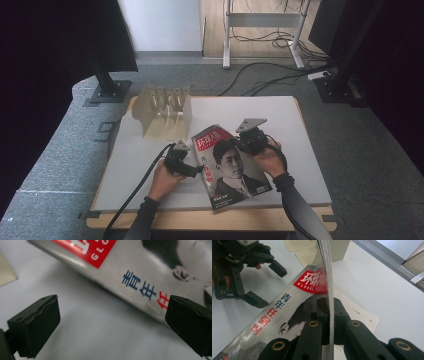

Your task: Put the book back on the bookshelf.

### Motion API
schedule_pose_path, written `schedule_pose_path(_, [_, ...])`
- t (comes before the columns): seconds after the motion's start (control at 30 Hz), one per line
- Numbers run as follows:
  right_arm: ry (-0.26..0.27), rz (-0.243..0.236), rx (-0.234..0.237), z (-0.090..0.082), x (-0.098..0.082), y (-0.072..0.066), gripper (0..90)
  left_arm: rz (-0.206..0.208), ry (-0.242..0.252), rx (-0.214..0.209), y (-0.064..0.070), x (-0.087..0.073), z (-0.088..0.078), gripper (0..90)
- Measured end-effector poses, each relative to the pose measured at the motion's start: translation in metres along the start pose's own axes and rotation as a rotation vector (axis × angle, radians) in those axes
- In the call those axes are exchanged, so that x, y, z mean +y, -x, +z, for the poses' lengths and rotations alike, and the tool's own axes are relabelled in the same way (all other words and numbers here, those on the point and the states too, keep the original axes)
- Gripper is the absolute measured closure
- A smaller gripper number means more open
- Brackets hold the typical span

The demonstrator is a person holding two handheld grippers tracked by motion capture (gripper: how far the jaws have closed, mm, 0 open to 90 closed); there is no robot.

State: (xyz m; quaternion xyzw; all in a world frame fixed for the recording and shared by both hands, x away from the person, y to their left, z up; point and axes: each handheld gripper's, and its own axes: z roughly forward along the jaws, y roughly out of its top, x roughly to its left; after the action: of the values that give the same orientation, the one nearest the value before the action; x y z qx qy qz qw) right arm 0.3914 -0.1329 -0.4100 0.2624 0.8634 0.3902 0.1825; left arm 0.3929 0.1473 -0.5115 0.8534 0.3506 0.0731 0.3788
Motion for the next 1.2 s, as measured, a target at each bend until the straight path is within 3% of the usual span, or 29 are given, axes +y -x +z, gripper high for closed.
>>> schedule_pose_path(0.1, [0.013, -0.011, 0.004, -0.006, 0.003, -0.002, 85.7, 0.028, -0.012, -0.028, 0.002, 0.006, 0.003, 0.4])
schedule_pose_path(0.2, [0.023, -0.016, 0.008, -0.008, 0.004, -0.003, 85.6, 0.059, -0.057, -0.065, 0.004, 0.012, 0.011, 0.9])
schedule_pose_path(0.23, [0.026, -0.016, 0.01, -0.008, 0.004, -0.003, 85.6, 0.059, -0.057, -0.065, 0.004, 0.012, 0.011, 1.1])
schedule_pose_path(0.33, [0.033, -0.018, 0.017, -0.009, 0.004, -0.003, 85.6, 0.058, -0.086, -0.129, 0.003, 0.016, 0.019, 1.7])
schedule_pose_path(0.5, [0.045, -0.016, 0.022, -0.01, 0.004, -0.003, 85.6, 0.085, -0.089, -0.136, 0.007, 0.022, 0.018, 3.2])
schedule_pose_path(0.63, [0.063, -0.004, 0.028, -0.014, 0.004, 0.0, 85.6, 0.101, -0.084, -0.117, 0.01, 0.028, 0.012, 3.6])
schedule_pose_path(0.8, [0.091, 0.007, 0.029, -0.021, 0.007, 0.004, 85.5, 0.131, -0.035, -0.069, 0.015, 0.041, -0.002, 7.3])
schedule_pose_path(0.97, [0.107, 0.003, 0.022, -0.024, 0.01, 0.005, 85.3, 0.133, 0.0, -0.051, 0.018, 0.05, -0.013, 12.3])
schedule_pose_path(1.17, [0.122, -0.001, 0.016, -0.028, 0.013, 0.006, 85.3, 0.186, 0.003, 0.048, 0.026, 0.059, -0.022, 24.1])
schedule_pose_path(1.2, [0.123, 0.0, 0.016, -0.029, 0.013, 0.006, 85.3, 0.186, 0.003, 0.048, 0.026, 0.059, -0.022, 27.2])
